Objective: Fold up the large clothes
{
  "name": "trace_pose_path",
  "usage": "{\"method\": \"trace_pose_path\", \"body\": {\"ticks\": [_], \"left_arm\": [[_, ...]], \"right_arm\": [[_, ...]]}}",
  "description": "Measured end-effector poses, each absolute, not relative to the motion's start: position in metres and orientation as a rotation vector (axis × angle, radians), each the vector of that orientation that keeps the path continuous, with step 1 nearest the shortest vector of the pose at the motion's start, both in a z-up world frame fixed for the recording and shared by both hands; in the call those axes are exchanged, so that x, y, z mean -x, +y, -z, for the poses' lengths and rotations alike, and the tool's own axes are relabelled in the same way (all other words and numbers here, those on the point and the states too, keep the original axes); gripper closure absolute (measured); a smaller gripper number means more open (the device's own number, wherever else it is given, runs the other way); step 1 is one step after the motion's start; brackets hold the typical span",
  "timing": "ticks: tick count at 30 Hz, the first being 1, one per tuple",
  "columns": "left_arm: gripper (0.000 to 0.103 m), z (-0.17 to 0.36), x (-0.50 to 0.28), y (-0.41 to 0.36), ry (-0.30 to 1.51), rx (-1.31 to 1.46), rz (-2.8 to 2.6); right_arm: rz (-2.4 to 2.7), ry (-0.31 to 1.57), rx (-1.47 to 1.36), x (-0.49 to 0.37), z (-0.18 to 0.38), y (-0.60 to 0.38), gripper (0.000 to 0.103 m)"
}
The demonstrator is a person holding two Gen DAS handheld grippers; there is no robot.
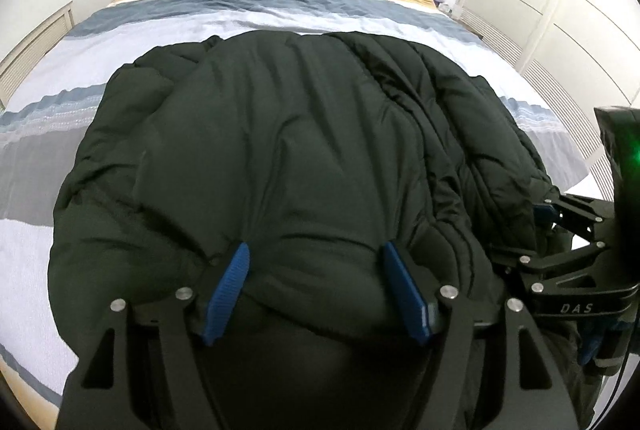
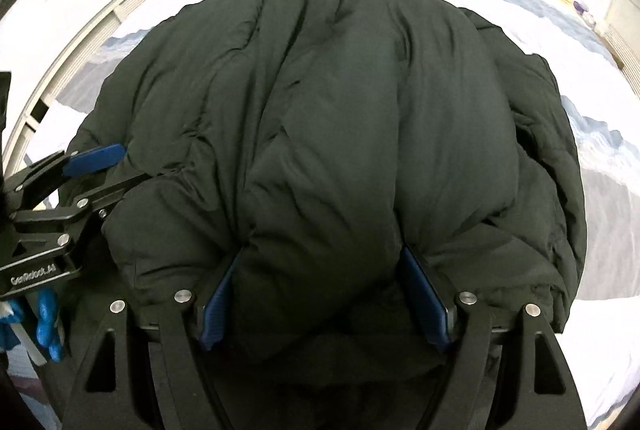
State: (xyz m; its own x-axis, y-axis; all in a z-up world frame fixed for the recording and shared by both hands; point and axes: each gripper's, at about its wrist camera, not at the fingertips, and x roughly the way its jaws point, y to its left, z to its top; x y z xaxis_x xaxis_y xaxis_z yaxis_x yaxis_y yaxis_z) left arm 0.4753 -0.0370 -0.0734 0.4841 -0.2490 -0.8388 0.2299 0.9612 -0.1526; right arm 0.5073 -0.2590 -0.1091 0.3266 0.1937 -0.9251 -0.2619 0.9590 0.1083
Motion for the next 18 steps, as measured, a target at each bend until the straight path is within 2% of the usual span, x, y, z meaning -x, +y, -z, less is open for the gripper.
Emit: {"method": "trace_pose_path", "body": {"ticks": [18], "left_arm": [[0.034,0.033,-0.425,-0.027,1.029,-0.002,0.289]], "right_arm": [[-0.246,1.241,0.072,-0.469,0.073,-0.259,0.026]]}}
